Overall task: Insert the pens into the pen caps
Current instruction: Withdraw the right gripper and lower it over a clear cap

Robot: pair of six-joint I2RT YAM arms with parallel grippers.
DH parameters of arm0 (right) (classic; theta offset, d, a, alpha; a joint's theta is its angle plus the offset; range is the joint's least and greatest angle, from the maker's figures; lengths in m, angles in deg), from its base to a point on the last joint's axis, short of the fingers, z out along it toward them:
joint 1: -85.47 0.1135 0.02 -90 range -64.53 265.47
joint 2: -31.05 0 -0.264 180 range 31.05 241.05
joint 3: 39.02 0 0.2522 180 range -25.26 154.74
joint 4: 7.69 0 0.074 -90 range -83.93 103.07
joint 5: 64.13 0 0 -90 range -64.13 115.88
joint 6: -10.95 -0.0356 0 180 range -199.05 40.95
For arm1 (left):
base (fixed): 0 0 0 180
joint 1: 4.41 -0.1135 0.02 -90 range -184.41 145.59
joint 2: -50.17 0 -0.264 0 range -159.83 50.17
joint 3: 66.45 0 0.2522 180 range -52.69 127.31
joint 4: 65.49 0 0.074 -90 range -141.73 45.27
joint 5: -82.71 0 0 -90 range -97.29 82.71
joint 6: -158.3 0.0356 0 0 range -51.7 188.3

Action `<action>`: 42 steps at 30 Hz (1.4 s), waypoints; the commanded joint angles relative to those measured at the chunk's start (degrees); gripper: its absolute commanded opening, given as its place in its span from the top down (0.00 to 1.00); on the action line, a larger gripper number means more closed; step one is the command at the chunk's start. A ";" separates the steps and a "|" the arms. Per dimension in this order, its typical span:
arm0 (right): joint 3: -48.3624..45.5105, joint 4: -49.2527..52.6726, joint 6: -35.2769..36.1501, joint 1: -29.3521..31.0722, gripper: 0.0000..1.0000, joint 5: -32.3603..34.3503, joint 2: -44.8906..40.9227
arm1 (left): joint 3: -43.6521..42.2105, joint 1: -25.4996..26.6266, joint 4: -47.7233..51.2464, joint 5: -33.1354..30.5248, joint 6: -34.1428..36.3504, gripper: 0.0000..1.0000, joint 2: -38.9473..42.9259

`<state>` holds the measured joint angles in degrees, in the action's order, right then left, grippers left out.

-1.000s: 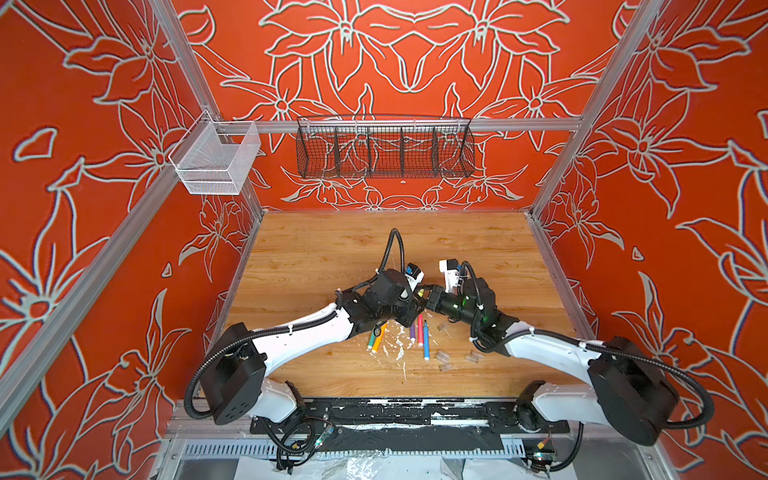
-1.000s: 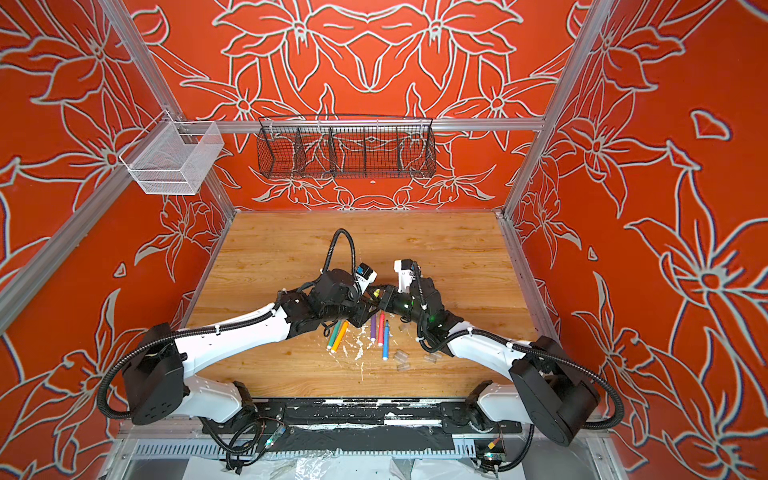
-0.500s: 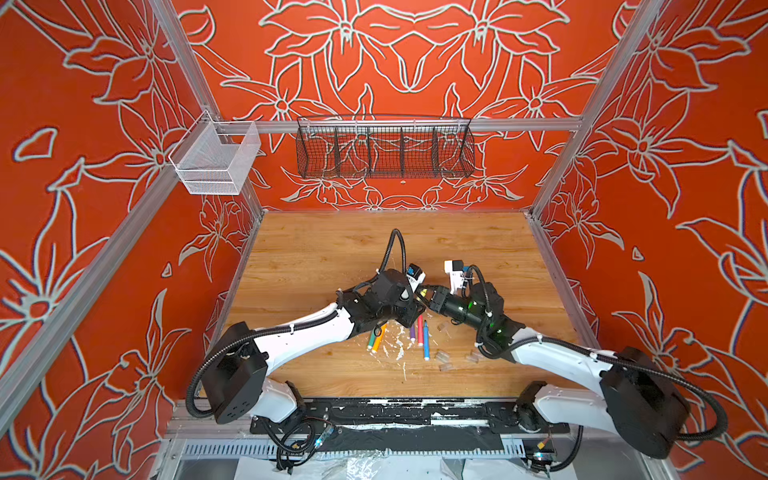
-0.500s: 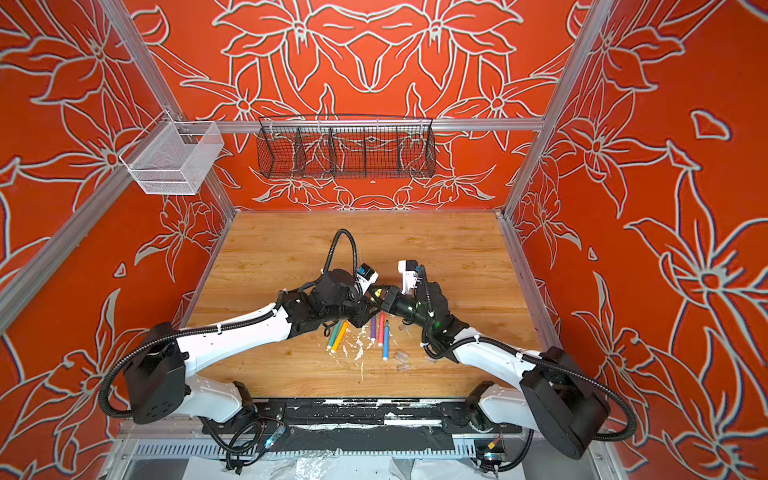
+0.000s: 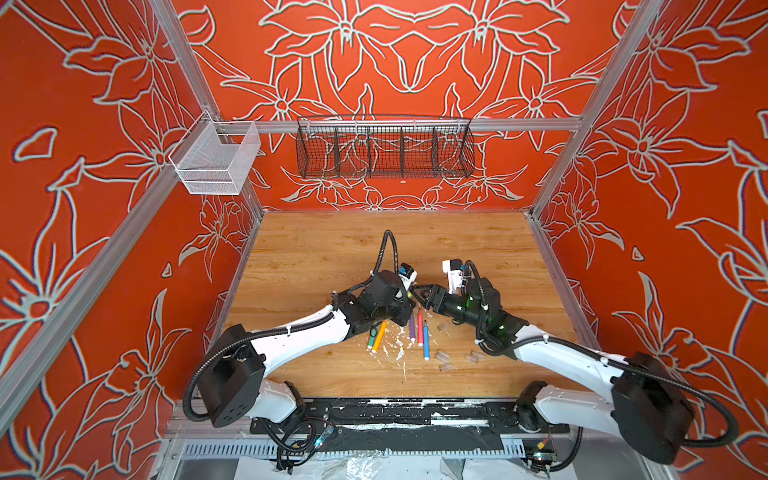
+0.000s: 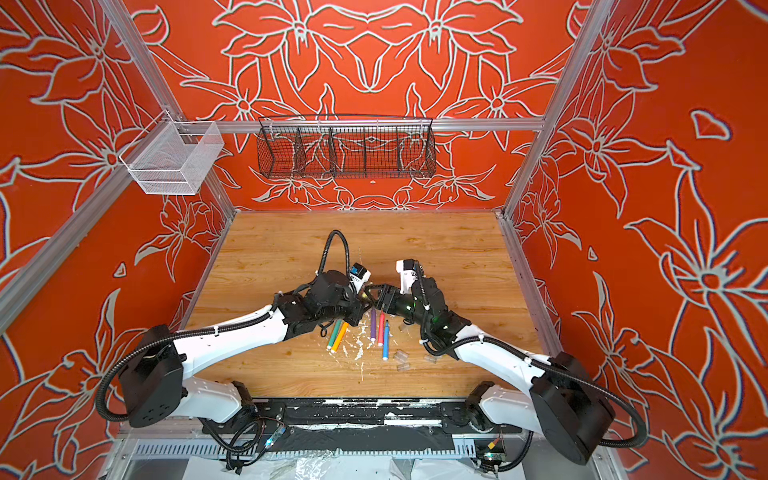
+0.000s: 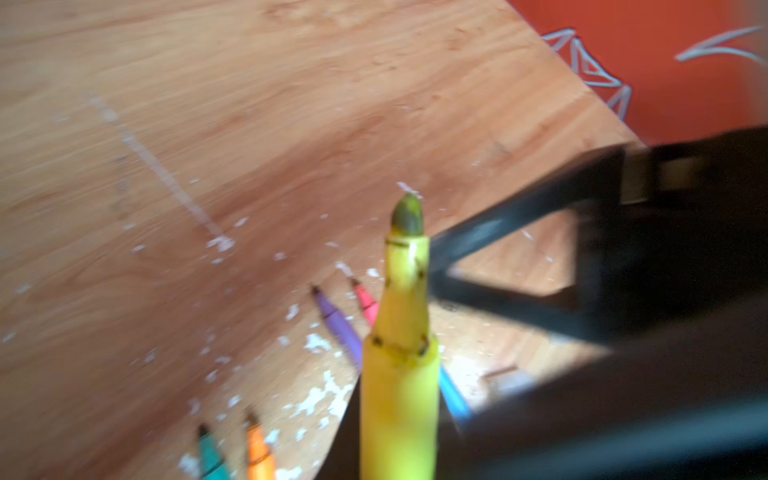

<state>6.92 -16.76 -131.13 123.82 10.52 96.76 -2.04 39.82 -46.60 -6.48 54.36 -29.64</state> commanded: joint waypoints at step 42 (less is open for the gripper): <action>11.06 51.10 17.24 0.17 0.69 26.02 14.04 | -12.55 -5.82 -5.51 -15.06 -5.06 1.00 17.89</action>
<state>16.23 33.86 -112.70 123.84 37.58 109.59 -14.25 34.22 -51.33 -20.51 48.81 -12.81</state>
